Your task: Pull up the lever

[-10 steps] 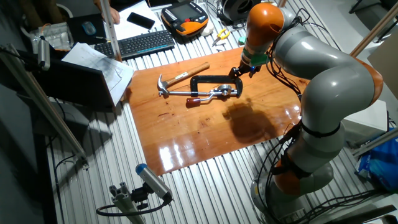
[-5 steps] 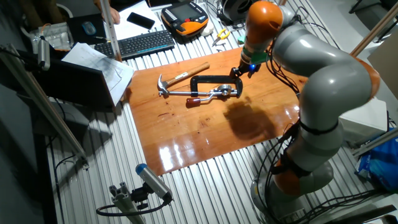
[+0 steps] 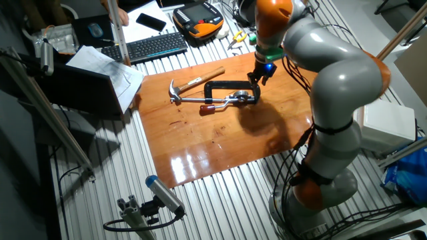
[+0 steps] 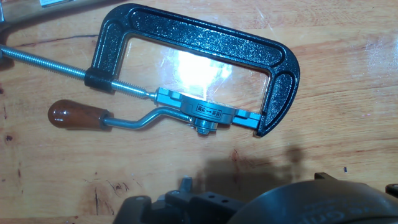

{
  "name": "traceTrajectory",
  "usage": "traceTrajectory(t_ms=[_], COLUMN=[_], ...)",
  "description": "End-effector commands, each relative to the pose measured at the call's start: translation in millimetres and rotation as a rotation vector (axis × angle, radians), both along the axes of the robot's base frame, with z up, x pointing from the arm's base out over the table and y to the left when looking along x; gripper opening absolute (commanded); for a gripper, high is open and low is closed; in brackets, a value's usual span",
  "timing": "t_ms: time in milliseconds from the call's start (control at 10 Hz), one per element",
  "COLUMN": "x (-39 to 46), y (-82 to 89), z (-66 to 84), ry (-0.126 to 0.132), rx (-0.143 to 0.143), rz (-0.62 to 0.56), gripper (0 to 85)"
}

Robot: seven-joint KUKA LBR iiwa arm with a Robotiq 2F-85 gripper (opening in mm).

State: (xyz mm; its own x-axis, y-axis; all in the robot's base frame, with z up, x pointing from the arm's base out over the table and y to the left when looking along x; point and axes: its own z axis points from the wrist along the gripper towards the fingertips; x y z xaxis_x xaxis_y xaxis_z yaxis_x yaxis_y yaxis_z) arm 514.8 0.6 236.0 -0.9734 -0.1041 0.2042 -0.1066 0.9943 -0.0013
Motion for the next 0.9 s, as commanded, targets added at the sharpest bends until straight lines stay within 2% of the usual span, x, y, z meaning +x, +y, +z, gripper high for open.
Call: traceTrajectory(t_ms=[0,100,400,600,700,800], x=[-0.1,-0.2,-0.5,-0.1,0.3,0.3], y=[0.0,-0.2,-1.0,-1.6,-0.4,-0.4], z=[-0.2,-0.2,-0.2,0.5,1.3,1.3], ry=[-0.003,-0.008,-0.041,-0.073,-0.106,-0.172], rx=[-0.004,-0.009,-0.044,-0.064,-0.063,0.014], rz=[-0.019,-0.043,-0.231,-0.385,-0.503,-0.652], gripper=[0.0,0.0,0.0,0.0,0.0,0.0])
